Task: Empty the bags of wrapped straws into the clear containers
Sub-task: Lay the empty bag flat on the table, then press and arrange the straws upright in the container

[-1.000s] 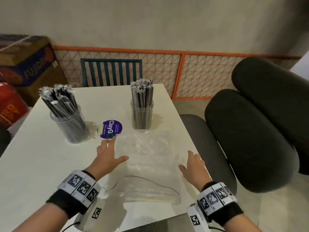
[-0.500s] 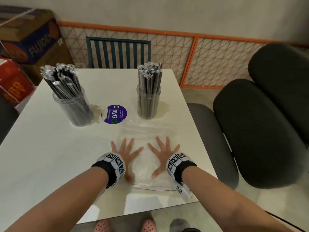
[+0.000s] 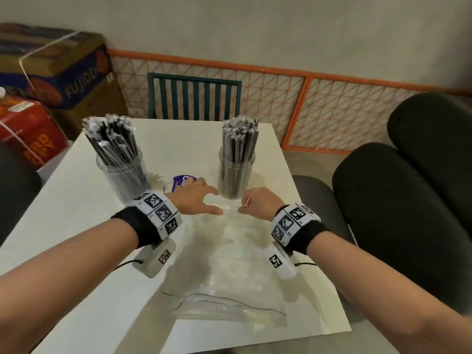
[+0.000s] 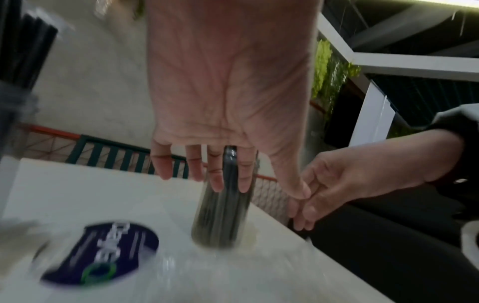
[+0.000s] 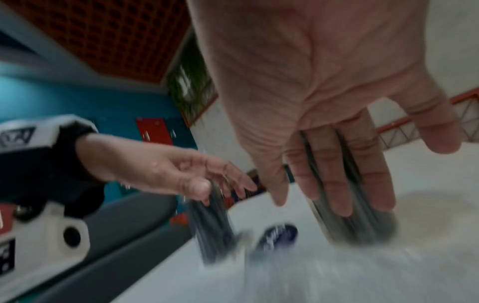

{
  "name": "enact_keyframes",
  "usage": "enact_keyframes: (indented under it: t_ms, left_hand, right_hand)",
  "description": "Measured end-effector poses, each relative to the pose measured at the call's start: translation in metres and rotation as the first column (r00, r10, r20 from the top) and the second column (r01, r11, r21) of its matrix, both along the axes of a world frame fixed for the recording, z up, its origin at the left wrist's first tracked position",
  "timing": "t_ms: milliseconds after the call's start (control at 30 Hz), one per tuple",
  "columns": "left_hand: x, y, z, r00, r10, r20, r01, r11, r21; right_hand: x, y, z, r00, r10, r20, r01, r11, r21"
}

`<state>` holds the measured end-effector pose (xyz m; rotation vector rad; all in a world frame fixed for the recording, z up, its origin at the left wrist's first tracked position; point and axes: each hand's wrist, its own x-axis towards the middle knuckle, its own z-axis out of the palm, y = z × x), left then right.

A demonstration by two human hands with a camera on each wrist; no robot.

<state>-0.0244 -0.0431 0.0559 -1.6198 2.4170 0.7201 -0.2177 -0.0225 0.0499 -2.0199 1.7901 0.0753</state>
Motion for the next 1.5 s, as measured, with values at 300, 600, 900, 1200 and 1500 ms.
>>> enact_keyframes:
  t_ms: [300, 600, 900, 1200, 1500]
  left_hand:
    - [-0.002, -0.102, 0.054, 0.928, 0.168, -0.333, -0.174, 0.985, 0.01]
    - [-0.036, -0.133, 0.026, 0.625, 0.195, -0.756, -0.049, 0.976, 0.211]
    - [-0.023, -0.143, 0.062, 0.762, 0.026, -0.647, 0.109, 0.98, 0.168]
    - [-0.02, -0.148, 0.033, 0.751, 0.081, -0.655, 0.127, 0.956, 0.264]
    - [-0.027, -0.153, 0.045, 0.633, 0.094, -0.768, 0.096, 0.975, 0.199]
  right_hand:
    - [0.006, -0.078, 0.057, 0.913, -0.365, 0.184, 0.404, 0.876, -0.264]
    - [0.015, -0.105, 0.018, 0.583, -0.224, 0.781, 0.53, 0.834, -0.155]
    - [-0.02, -0.114, 0.055, 0.712, -0.141, 0.688, 0.344, 0.924, -0.167]
    - [0.002, -0.099, 0.015, 0.707, -0.302, 0.64, 0.421, 0.906, -0.037]
    - [-0.015, -0.116, 0.05, 0.774, -0.105, 0.624, 0.257, 0.954, -0.158]
